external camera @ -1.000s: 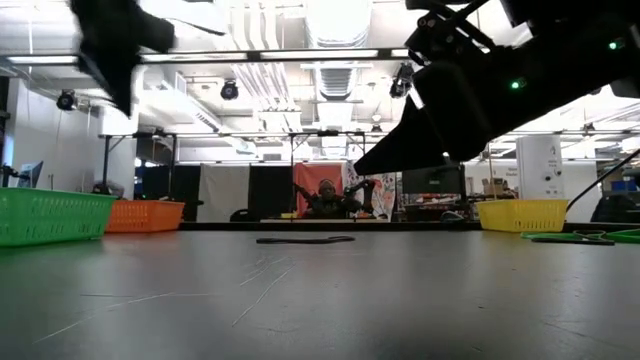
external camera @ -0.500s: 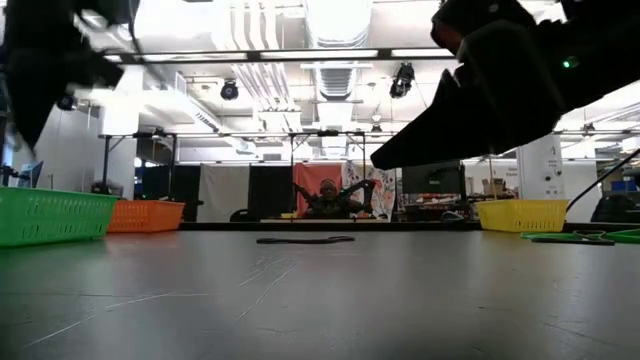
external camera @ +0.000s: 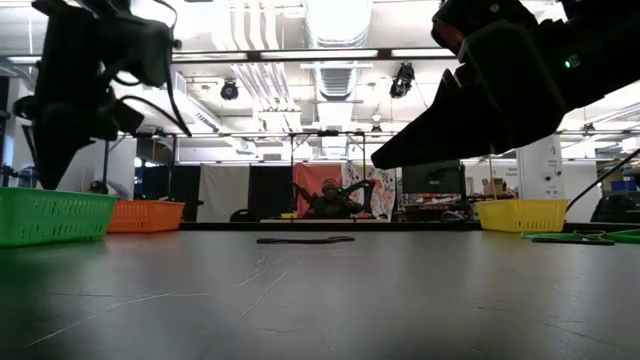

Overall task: Sort rubber bands into baskets
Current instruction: Put the center violet rubber band into the green bin

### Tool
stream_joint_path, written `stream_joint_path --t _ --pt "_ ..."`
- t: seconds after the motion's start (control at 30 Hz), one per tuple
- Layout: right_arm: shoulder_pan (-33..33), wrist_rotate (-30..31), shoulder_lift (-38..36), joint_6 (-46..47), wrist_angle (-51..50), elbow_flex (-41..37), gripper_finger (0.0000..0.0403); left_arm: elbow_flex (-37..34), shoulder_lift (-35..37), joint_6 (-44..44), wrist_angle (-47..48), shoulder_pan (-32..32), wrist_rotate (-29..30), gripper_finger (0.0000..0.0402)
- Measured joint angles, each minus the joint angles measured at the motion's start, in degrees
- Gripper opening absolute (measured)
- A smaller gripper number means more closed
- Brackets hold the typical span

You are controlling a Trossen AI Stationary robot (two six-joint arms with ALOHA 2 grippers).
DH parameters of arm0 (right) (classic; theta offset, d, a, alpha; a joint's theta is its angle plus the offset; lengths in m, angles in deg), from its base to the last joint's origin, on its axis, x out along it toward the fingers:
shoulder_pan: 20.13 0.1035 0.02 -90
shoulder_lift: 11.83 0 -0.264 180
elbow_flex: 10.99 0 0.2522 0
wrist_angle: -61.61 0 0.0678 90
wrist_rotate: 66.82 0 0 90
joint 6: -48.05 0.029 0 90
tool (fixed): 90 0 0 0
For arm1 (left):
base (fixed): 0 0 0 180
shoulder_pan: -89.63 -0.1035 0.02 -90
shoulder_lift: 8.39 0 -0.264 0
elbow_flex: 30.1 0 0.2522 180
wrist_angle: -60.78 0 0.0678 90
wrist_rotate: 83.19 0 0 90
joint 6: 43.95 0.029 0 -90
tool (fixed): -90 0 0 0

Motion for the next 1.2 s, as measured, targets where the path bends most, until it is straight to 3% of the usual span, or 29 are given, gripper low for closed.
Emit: stream_joint_path --t 0.7,0.97,1.2 --pt "-0.02 0.12 -0.38 -0.20 -2.05 0.00 0.0187 -6.51 -4.24 -1.38 -6.83 -1.01 1.90 0.0005" --pt "-0.28 0.48 -2.43 0.02 -7.09 0.00 0.0187 -1.63 -3.62 -0.35 -4.56 -0.41 2.75 0.0075" --pt "-0.26 0.65 -4.30 2.31 -12.61 0.00 0.0187 9.42 -3.58 3.89 0.57 0.16 5.21 0.0135"
